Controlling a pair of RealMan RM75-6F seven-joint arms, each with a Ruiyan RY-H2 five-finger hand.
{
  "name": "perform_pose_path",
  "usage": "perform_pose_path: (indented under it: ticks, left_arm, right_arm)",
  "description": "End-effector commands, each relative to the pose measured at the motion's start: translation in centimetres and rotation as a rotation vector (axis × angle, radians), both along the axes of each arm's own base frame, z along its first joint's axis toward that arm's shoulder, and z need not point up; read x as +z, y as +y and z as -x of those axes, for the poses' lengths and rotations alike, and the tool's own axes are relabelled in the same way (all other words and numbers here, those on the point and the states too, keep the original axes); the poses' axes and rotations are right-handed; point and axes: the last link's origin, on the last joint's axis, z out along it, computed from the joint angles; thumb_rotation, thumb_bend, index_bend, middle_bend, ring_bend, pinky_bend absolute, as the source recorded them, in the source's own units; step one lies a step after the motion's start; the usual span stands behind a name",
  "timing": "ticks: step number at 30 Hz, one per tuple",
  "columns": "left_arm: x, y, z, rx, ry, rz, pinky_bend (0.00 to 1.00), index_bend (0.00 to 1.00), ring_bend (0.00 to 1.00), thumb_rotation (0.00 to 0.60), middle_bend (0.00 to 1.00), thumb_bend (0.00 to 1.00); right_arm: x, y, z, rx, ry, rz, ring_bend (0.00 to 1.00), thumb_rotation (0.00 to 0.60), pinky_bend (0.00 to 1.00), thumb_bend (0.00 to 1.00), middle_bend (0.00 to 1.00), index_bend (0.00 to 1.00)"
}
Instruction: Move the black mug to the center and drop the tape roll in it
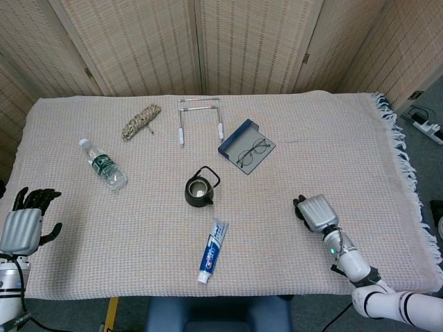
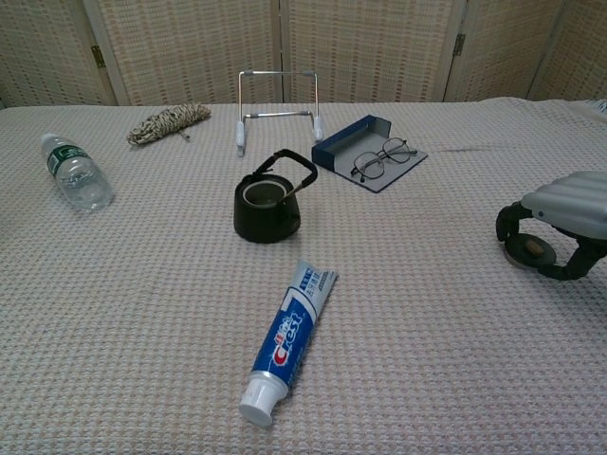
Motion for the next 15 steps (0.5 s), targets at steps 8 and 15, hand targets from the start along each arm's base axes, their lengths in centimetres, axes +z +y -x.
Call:
perform_pose_path:
  ticks: [8,15]
  left_arm:
    - [0.2,0.0,0.0,0.002,0.005,-0.005,0.00,0.21,0.10,0.600,0.16,0.27]
    - [0.4,0.1,-0.4,-0.013,0.006,-0.009,0.00,0.21,0.10,0.600,0.16,0.27]
  right_arm:
    - [1.3,0.0,-1.4,0.026,-0.045,0.021,0.86,0.600,0.83,0.39,0.38,0.39]
    - [3.0,-0.6,-6.1,0.121,-0.113,-0.013,0.86,0.600,0.83,0.39,0.39,0.41]
